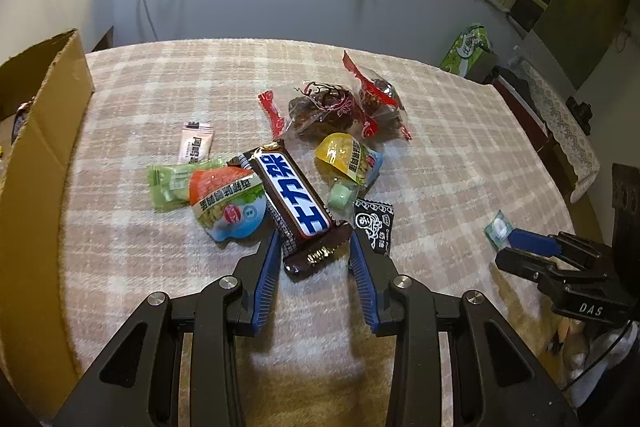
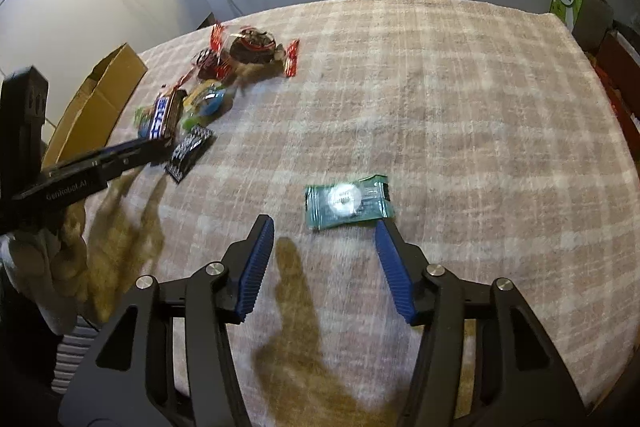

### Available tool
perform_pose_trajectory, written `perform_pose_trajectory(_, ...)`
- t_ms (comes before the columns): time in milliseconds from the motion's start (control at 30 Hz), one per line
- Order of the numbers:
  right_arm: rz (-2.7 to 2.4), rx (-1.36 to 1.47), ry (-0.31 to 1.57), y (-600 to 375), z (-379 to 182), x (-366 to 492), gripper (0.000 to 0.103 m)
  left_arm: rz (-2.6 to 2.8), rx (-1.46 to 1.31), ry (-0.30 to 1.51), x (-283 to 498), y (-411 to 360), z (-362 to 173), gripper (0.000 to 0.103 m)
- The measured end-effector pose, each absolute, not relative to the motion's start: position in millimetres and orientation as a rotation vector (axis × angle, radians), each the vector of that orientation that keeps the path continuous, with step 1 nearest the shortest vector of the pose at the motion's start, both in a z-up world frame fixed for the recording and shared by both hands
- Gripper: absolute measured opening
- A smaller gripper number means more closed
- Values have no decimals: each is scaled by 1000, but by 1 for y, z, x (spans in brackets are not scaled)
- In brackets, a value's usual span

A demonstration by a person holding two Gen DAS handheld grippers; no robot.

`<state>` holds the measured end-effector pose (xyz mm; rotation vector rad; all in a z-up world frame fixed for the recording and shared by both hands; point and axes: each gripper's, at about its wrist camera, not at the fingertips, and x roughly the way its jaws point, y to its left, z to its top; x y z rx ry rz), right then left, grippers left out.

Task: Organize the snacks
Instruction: 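Move left gripper to the large chocolate bar while right gripper approaches the green mint packet, then grasp the chocolate bar with left gripper while right gripper grasps the green packet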

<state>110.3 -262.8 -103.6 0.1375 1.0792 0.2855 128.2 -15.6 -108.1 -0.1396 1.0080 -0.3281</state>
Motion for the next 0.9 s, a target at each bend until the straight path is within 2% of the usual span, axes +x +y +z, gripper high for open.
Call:
perform_pose_trajectory(367, 243, 100, 1055, -252, -106, 142, 52, -286, -146, 1000, 149, -8, -108, 35)
perform_pose_trajectory(467, 224, 68, 1050, -249, -106, 147, 52, -281, -157, 1000, 156, -6, -107, 42)
perform_pose_trajectory(900, 200, -34, 1034, -233, -110, 157, 51, -244, -66, 982, 169, -17, -111, 41)
